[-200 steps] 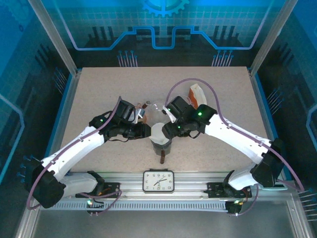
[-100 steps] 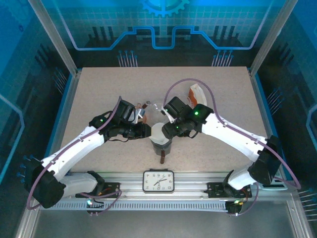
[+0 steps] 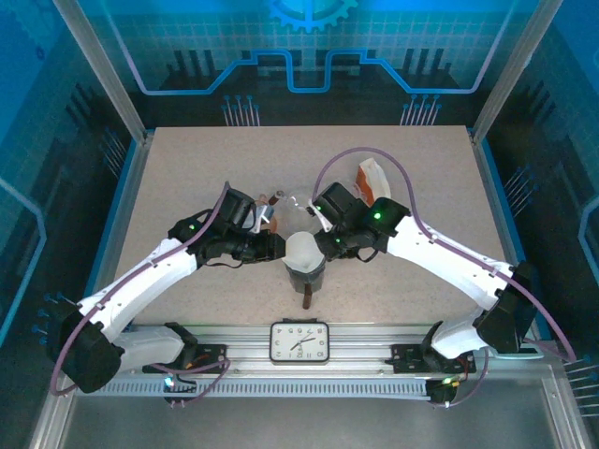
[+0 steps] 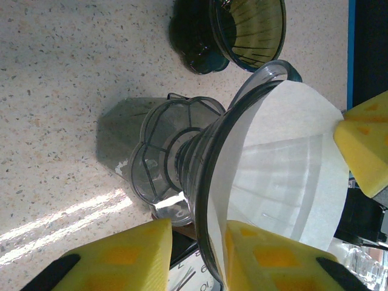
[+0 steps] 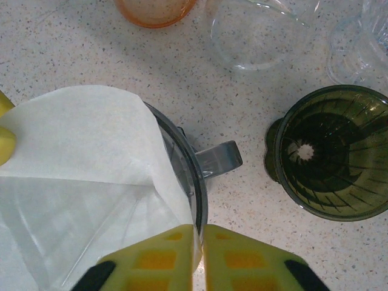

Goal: Place the coffee filter in the dripper

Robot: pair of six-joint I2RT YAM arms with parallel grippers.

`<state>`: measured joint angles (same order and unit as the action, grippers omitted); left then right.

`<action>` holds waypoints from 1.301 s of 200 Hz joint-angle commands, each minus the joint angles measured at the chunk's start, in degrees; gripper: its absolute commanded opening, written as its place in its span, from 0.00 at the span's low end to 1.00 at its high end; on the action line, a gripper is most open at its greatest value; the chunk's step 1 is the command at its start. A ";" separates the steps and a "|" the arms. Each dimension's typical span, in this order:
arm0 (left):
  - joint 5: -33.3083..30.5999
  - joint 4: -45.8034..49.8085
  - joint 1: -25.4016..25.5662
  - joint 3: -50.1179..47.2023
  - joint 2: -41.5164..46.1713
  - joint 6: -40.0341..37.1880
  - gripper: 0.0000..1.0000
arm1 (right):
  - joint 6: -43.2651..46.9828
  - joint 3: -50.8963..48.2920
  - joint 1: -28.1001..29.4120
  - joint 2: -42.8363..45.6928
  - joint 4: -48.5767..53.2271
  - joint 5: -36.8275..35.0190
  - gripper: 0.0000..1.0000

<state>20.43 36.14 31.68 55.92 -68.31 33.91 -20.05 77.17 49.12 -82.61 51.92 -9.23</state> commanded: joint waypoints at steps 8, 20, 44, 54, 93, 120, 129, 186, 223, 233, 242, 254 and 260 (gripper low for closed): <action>1.09 -0.01 0.38 0.51 -0.31 -0.81 0.30 | -0.38 -1.50 0.60 0.45 0.12 -0.35 0.09; 1.04 -0.13 0.33 0.33 -0.37 -0.78 0.31 | -0.42 -1.86 0.61 0.43 -0.06 -0.21 0.08; 1.11 -0.27 0.39 0.18 -0.33 -0.77 0.32 | -0.53 -2.20 0.62 0.43 -0.36 -0.02 0.08; 1.19 -0.27 0.39 0.09 -0.33 -0.82 0.32 | -0.60 -2.33 0.62 0.43 -0.43 0.07 0.08; 1.20 -0.32 0.40 0.07 -0.42 -0.86 0.31 | -1.30 -1.68 0.71 1.54 -0.69 -1.42 0.36; 1.27 -0.37 0.35 0.15 -0.51 -0.86 0.33 | -1.88 -0.58 0.70 2.16 -1.29 -1.43 0.60; 1.28 -0.37 0.32 0.10 -0.51 -0.85 0.33 | -2.02 -0.19 0.68 1.51 -1.54 -0.62 0.62; 1.20 -0.31 0.34 0.18 -0.42 -0.87 0.33 | -1.76 1.41 1.62 -5.60 -1.92 2.10 0.66; 1.44 -0.55 0.34 0.07 -0.50 -0.77 0.33 | -1.42 1.27 1.83 -8.58 -1.43 1.37 0.66; 1.46 -0.69 0.32 -0.06 -0.59 -0.77 0.33 | -1.43 1.10 1.94 -9.09 -1.59 1.32 0.66; 1.50 -0.65 0.39 -0.07 -0.64 -0.78 0.33 | -1.32 0.98 1.93 -9.47 -1.65 1.11 0.66; 1.55 -0.72 0.40 -0.10 -0.68 -0.69 0.33 | -1.36 0.81 1.94 -10.19 -1.73 1.12 0.66; 1.63 -0.81 0.39 -0.20 -0.76 -0.64 0.33 | -1.31 0.82 1.95 -10.49 -1.95 1.04 0.66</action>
<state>20.45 35.73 31.68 55.92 -68.60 33.93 -21.58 77.03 50.35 -91.77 50.37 -8.19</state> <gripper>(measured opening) 0.327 0.658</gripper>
